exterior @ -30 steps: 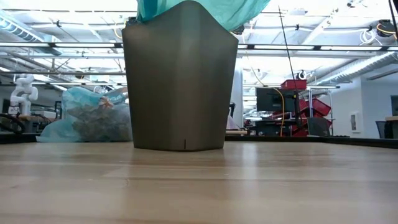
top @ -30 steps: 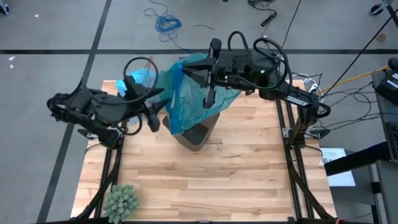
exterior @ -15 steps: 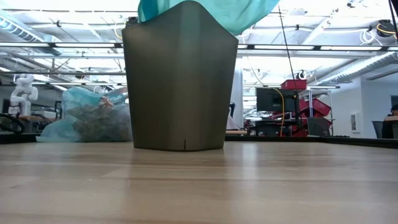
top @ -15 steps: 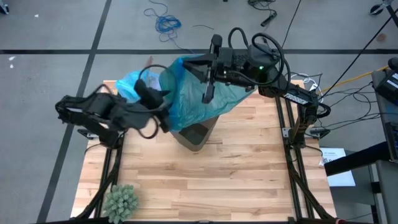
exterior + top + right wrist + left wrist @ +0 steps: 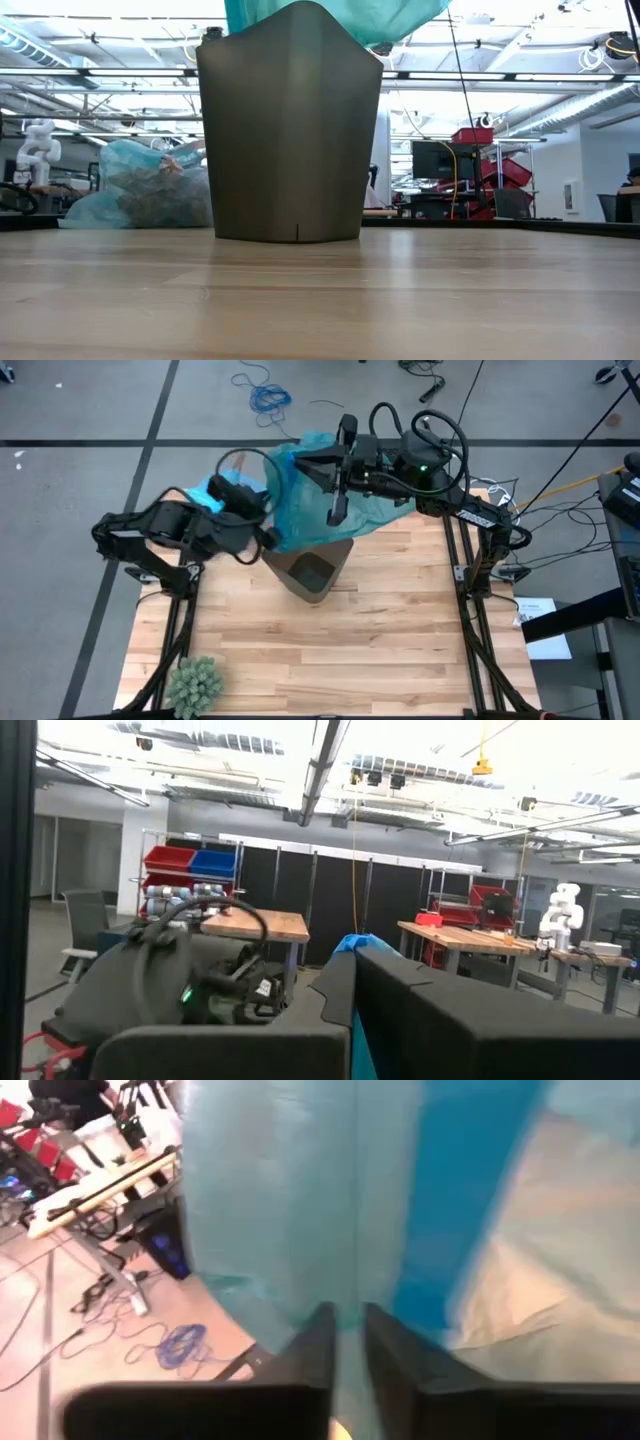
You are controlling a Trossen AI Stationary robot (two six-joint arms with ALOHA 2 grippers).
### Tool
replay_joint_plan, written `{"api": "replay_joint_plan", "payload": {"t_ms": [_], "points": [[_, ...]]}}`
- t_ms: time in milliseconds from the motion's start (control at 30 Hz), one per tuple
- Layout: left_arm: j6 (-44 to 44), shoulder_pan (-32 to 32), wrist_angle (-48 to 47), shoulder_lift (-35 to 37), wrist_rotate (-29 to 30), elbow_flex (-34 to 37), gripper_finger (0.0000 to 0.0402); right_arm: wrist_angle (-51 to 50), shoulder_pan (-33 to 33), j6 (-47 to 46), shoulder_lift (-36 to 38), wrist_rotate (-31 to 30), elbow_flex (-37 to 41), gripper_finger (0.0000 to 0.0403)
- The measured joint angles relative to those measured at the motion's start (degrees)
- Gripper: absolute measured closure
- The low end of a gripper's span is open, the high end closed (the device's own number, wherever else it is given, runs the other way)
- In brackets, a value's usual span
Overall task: Place trash/remove bag and relplace
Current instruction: Insert the blue trash bag into the black trash bin
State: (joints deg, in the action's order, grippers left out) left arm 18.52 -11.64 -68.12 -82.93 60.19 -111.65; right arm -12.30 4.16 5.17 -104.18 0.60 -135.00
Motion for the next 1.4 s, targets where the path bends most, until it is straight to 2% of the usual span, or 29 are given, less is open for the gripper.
{"api": "replay_joint_plan", "payload": {"t_ms": [67, 333, 433, 500, 600, 733, 967, 1133, 1200, 1400], "points": [[-0.66, -0.11, 0.19, 1.34, -0.48, -0.05, 0.0389, 0.27, 0.00, -0.01, 0.00, 1.22, 0.00, 0.0403], [-0.89, -1.66, 2.38, 6.24, -1.39, -0.06, 0.0400, 1.01, 0.01, 0.40, 0.00, 1.31, -0.01, 0.0403], [-1.98, -2.52, 5.04, 7.24, -7.85, -0.07, 0.0399, 1.01, 0.02, 1.22, 0.00, 1.28, 0.00, 0.0403], [-2.66, -2.78, 6.11, 7.51, -14.33, -0.09, 0.0398, 0.99, 0.05, 1.58, 0.00, 1.27, 0.00, 0.0403], [-2.33, -2.80, 6.26, 7.51, -21.45, -0.07, 0.0378, 0.99, 0.56, 1.68, 0.00, 1.27, -0.01, 0.0403], [0.19, -2.75, 6.19, 7.51, -23.67, -0.07, 0.0322, 0.97, 1.08, 1.68, 0.00, 1.25, 0.00, 0.0403], [0.70, -2.75, 6.15, 6.34, -20.51, -0.07, 0.0217, 0.92, 1.12, 1.72, 0.00, 1.29, 0.00, 0.0403], [0.70, -2.75, 6.06, 4.32, -17.14, -0.07, 0.0169, 0.91, 1.57, 1.66, 0.00, 2.37, 0.00, 0.0403], [0.64, -2.65, 5.50, 3.29, -14.13, -0.07, 0.0158, 0.92, 1.81, 1.48, 0.00, 2.65, 0.00, 0.0403], [0.59, -0.65, 2.72, 0.92, 0.23, -0.05, 0.0153, 1.27, 1.79, 1.48, 0.00, 2.77, 0.00, 0.0403]]}}
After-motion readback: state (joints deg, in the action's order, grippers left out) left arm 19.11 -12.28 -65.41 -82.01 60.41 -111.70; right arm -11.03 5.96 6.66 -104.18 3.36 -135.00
